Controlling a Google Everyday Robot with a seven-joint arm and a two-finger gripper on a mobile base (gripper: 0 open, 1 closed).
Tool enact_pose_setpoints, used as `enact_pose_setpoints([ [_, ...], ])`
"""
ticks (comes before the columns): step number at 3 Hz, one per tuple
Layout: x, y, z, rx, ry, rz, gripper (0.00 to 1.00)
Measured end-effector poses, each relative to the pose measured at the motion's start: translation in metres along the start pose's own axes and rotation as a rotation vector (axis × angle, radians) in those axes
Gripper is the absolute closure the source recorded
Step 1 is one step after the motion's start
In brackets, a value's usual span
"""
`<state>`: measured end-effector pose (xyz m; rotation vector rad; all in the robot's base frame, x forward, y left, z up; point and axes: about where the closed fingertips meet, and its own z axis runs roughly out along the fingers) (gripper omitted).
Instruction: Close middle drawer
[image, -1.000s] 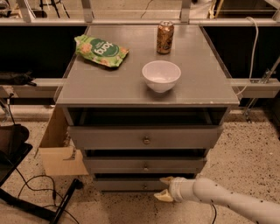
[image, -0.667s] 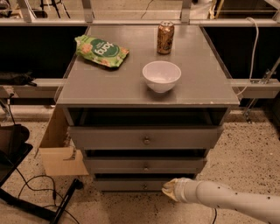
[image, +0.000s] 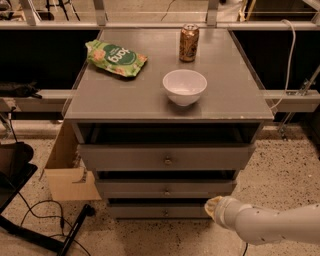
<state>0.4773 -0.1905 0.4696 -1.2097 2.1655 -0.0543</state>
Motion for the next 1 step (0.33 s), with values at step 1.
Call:
enact_pose_setpoints([
  [1, -0.0172, -0.0266, -0.0534, 0.171, -0.006, -0.110, 1.00],
])
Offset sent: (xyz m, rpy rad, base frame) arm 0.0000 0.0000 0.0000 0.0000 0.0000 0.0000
